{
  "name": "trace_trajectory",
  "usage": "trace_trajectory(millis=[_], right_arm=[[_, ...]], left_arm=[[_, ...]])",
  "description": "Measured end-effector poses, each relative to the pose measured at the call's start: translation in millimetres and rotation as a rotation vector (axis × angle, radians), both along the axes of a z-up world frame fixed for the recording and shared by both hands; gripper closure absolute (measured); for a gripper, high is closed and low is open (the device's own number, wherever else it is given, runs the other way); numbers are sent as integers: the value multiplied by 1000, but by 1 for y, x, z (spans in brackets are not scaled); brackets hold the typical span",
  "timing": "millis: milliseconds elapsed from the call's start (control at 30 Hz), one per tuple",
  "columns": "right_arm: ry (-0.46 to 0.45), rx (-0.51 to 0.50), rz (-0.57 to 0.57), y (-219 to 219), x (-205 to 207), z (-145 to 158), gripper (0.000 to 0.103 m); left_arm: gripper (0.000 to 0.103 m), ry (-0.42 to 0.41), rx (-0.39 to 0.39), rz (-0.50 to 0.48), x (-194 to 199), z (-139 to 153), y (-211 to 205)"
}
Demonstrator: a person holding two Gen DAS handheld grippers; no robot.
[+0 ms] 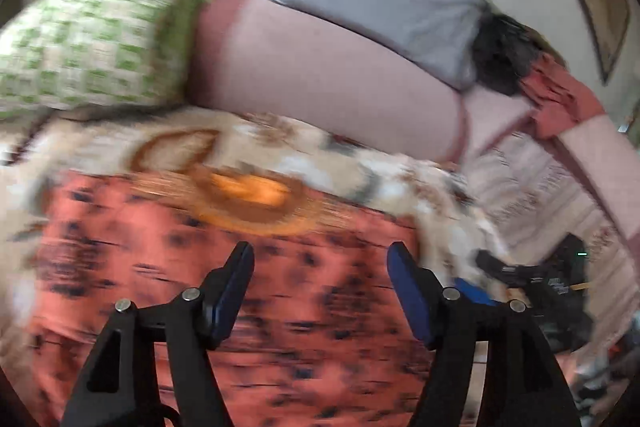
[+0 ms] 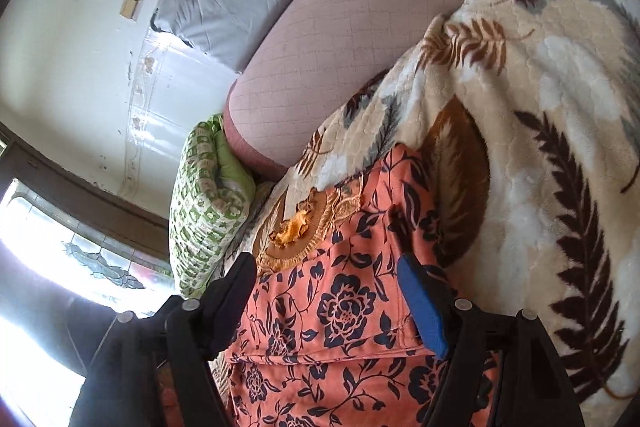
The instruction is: Fold small clothes
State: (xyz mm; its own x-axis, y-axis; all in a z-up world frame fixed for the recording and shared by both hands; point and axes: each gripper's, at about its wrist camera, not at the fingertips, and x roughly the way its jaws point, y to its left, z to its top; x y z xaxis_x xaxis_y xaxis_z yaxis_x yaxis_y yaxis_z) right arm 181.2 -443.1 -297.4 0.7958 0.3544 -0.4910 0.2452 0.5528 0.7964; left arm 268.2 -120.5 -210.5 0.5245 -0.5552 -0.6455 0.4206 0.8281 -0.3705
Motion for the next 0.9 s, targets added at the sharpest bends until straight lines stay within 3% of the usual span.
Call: trace_trajectory(millis=[167,300,367,500,667,767,833,900], right_arm=[[19,-8,19,9,4,-10,27],[-1,-29,65,21,13,-10,28],[3,-51,86,29,18,-10,33],[21,-36,112,38,24,-18,34],[21,8,100,33,25,-26,34],[56,28,104,30,30,-37,34],[160,5,89,25,36,-55,34],[177,51,74,17,37,-69,41]], left_arm=[[34,-40,186,247,20,-23,87],[34,-16,232,406,29,-28,149],[34,-17,247,456,34,-27,171],[34,-15,263,450,51,-24,175],[34,23,260,358,75,-49,143],[34,109,325,341,90,-85,126],[32,179,418,339,99,-115,125],[29,194,338,360,98,-124,139]])
